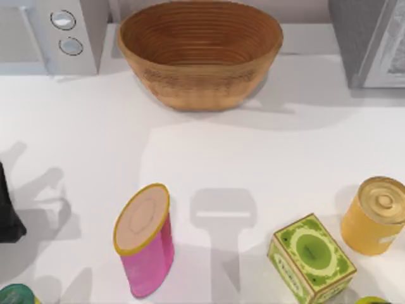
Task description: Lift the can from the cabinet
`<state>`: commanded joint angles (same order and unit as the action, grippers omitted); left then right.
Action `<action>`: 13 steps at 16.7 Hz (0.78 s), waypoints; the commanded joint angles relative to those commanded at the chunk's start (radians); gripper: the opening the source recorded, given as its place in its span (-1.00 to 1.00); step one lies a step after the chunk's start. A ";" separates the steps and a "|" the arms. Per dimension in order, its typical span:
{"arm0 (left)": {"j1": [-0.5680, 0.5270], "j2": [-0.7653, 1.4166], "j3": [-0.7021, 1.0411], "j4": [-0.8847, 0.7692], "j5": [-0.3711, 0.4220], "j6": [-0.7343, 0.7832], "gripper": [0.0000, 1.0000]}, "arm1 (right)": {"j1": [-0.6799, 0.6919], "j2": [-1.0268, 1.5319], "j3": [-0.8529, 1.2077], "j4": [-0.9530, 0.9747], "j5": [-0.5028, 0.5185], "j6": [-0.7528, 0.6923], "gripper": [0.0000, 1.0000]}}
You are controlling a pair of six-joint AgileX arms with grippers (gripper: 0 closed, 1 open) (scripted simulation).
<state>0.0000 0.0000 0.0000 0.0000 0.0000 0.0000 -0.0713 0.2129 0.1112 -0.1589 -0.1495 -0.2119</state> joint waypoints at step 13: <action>0.000 0.000 0.000 0.000 0.000 0.000 1.00 | -0.409 1.221 0.620 -0.798 -0.830 -1.441 -1.00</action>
<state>0.0000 0.0000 0.0000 0.0000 0.0000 0.0000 -0.4805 1.4340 0.7311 -0.9566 -0.9796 -1.6525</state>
